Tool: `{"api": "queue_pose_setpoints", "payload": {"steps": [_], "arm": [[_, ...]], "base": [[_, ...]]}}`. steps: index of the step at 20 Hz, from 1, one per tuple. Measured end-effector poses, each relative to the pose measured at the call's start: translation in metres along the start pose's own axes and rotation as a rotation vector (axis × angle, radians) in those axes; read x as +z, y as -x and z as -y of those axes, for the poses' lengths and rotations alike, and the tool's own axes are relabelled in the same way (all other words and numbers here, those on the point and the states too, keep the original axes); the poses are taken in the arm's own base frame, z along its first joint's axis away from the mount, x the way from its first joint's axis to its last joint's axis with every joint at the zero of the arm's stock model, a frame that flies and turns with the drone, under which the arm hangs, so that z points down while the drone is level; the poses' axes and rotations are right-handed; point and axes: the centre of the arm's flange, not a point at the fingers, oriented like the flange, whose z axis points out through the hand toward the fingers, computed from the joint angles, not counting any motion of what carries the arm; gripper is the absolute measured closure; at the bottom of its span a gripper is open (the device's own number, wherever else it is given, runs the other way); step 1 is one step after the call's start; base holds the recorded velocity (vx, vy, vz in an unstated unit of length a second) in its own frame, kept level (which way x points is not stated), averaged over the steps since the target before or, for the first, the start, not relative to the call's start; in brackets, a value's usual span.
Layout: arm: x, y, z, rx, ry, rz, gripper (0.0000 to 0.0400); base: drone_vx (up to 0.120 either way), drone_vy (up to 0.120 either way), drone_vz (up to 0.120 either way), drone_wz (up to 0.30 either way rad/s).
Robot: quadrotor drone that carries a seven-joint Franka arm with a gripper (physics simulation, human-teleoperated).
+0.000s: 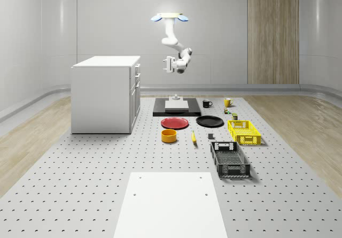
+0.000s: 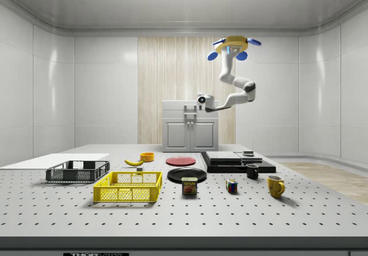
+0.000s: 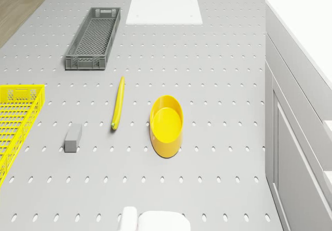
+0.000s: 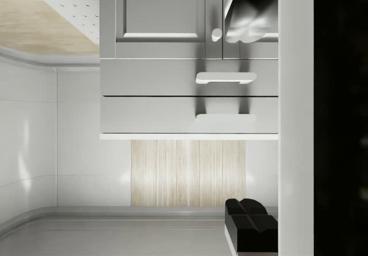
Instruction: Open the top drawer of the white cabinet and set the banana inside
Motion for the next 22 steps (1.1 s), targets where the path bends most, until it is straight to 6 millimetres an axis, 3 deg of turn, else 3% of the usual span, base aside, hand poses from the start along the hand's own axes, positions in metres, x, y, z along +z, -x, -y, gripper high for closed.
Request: {"api": "queue_pose_setpoints", "payload": {"steps": [10, 15, 22], "arm": [[0.006, 0.000, 0.000, 0.000, 0.000, 0.000, 0.0000], [0.016, 0.000, 0.000, 0.000, 0.000, 0.000, 0.0000], [0.047, 0.000, 0.000, 0.000, 0.000, 0.000, 0.0000]], "base": [[0.104, -0.012, 0.000, 0.000], [0.008, 0.000, 0.000, 0.000], [0.000, 0.000, 0.000, 0.000]]}}
